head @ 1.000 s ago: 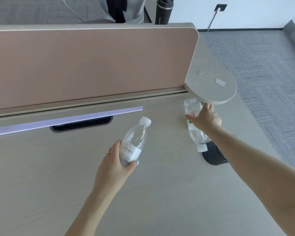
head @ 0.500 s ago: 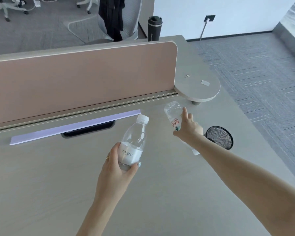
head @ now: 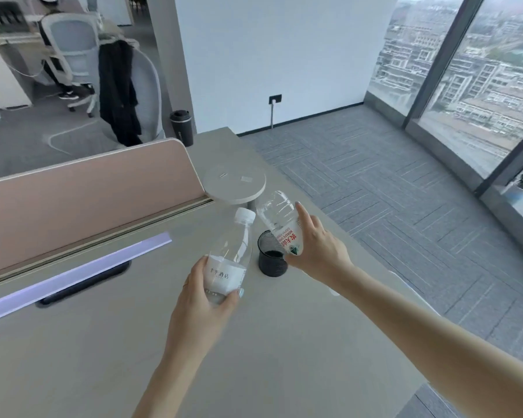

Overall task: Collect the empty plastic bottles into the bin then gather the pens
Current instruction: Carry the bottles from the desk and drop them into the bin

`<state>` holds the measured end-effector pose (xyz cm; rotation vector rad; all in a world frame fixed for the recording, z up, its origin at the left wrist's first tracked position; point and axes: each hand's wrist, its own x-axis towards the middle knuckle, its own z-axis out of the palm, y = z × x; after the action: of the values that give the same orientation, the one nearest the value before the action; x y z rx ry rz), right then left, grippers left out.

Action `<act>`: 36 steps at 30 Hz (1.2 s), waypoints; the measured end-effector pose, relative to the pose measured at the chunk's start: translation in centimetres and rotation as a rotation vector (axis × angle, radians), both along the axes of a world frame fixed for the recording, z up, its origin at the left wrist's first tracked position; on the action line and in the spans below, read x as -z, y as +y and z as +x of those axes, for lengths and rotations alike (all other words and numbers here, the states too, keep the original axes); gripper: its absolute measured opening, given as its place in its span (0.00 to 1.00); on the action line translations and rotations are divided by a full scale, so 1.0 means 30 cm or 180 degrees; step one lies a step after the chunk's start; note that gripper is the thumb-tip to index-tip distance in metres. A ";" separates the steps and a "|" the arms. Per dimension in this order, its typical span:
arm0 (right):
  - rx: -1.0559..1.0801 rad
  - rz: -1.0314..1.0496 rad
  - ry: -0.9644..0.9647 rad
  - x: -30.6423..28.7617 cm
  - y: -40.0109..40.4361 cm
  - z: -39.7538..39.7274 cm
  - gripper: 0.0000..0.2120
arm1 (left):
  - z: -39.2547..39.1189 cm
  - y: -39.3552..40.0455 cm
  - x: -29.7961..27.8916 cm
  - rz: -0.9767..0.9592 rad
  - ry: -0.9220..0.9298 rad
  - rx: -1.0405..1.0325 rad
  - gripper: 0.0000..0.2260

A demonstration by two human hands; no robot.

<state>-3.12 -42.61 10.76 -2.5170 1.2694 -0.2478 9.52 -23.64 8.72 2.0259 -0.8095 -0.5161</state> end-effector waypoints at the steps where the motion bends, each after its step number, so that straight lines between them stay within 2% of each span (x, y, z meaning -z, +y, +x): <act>1: 0.0100 -0.0044 -0.0055 -0.019 -0.011 -0.071 0.47 | -0.047 -0.029 -0.014 -0.0025 -0.0054 0.0102 0.30; 12: 0.1455 -0.0339 -0.0291 -0.139 -0.088 -0.980 0.47 | -0.708 -0.339 -0.123 -0.0268 -0.0308 0.1418 0.32; 21: 0.1978 -0.0323 -0.0193 -0.152 -0.064 -1.597 0.49 | -1.274 -0.473 -0.133 -0.0316 -0.0476 0.2024 0.33; 28: 0.2333 -0.0263 -0.0230 -0.119 -0.052 -1.863 0.48 | -1.527 -0.581 -0.112 -0.0313 -0.0441 0.2381 0.32; 36: 0.2519 0.0020 -0.0217 -0.006 -0.162 -1.978 0.47 | -1.597 -0.793 -0.026 -0.0248 -0.0379 0.2446 0.32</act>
<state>-62.46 -47.48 10.93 -1.8515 2.1603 -0.4871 -38.38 -47.43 9.52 1.6327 -1.6647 -0.7691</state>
